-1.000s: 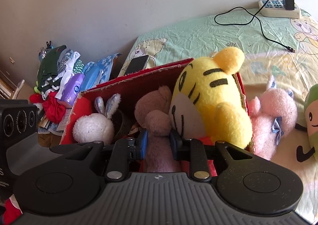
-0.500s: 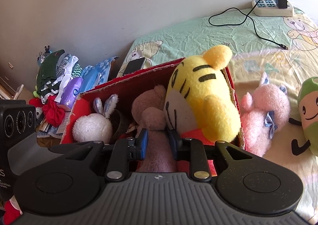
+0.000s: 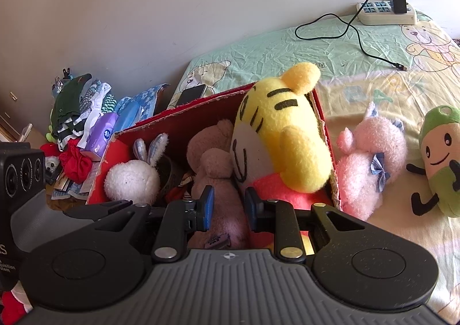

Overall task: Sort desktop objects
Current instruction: 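Move the right tool out of the box to the green bean plush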

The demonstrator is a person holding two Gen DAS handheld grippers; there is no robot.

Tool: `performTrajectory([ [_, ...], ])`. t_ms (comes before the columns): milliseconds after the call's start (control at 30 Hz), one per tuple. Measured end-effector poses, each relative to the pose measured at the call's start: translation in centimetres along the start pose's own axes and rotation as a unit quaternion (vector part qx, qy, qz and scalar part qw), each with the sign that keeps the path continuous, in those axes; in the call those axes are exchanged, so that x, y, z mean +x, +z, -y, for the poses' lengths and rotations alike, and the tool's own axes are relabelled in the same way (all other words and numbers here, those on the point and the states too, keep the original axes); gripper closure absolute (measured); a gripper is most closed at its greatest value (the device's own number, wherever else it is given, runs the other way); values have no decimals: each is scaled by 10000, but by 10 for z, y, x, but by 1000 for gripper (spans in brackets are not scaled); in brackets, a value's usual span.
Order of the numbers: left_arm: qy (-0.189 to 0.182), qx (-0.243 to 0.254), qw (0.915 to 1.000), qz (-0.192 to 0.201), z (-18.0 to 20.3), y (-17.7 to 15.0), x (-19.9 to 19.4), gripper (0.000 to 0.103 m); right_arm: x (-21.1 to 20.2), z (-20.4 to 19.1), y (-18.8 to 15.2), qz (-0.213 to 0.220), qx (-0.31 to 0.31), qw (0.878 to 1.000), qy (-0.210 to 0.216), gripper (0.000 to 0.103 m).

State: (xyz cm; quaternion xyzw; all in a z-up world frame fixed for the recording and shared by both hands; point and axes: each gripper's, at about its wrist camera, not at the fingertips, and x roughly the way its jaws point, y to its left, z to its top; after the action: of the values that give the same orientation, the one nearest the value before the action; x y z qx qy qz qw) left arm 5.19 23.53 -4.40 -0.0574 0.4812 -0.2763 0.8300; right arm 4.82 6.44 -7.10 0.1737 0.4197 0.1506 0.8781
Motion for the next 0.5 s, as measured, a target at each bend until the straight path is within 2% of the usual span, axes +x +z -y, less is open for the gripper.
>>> performTrajectory([
  [500, 429, -79, 9989, 183, 14, -11, -18, 1, -20, -2, -11, 171, -18, 9999, 18, 76],
])
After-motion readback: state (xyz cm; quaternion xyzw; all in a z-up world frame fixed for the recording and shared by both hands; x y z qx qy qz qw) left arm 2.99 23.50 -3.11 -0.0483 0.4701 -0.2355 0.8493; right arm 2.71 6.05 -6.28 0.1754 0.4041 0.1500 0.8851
